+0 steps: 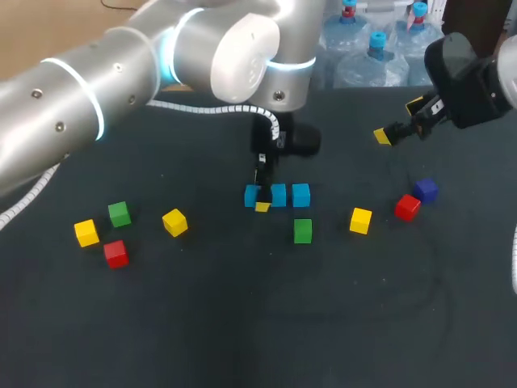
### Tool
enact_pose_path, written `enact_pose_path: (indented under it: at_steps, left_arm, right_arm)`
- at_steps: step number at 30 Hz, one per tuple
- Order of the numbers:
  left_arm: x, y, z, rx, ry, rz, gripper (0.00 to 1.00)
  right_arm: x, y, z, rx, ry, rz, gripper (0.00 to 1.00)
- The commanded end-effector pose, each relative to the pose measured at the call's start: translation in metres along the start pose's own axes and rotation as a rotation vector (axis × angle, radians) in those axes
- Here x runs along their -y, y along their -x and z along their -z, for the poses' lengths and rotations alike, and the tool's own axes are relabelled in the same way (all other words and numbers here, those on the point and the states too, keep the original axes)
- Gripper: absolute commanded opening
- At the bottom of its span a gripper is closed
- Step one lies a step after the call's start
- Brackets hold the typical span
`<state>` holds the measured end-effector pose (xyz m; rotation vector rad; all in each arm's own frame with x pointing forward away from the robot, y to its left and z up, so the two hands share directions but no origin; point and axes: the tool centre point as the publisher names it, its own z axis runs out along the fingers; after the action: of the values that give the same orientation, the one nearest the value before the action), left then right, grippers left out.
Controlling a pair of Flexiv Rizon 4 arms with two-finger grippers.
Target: Place the blue cubes, place green cubes on the blue cubes, place the yellow cubes on the green cubes, then place the red cubes on the yellow cubes, and place purple cube on the red cubes.
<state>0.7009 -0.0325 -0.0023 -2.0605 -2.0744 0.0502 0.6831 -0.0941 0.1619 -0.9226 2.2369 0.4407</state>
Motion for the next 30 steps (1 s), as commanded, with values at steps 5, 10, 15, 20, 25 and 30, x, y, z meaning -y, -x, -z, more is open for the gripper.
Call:
enact_pose_path:
  at_steps: [5, 10, 15, 20, 25, 30]
  left_arm:
    - [-0.006, -0.013, 0.011, 0.007, 0.021, 0.023, 1.0]
    - [-0.006, -0.019, 0.011, -0.002, 0.02, 0.032, 1.0]
    - [-0.006, -0.022, 0.008, -0.002, 0.016, 0.047, 1.0]
    - [-0.005, -0.02, 0.005, 0.002, 0.01, 0.047, 0.84]
    - [-0.005, -0.02, 0.004, 0.01, 0.008, 0.049, 0.38]
    - [-0.005, -0.02, 0.003, 0.009, 0.007, 0.049, 0.0]
  right_arm:
    - [-0.002, 0.0, 0.001, -0.001, -0.007, -0.001, 1.0]
    - [-0.002, 0.0, 0.001, -0.001, -0.007, -0.001, 1.0]
    - [-0.002, 0.0, 0.001, -0.001, -0.007, -0.001, 1.0]
    - [-0.002, 0.0, 0.001, -0.001, -0.007, -0.001, 1.0]
    - [-0.002, 0.0, 0.001, -0.001, -0.007, -0.001, 1.0]
    - [-0.002, 0.0, 0.001, -0.001, -0.007, -0.001, 1.0]
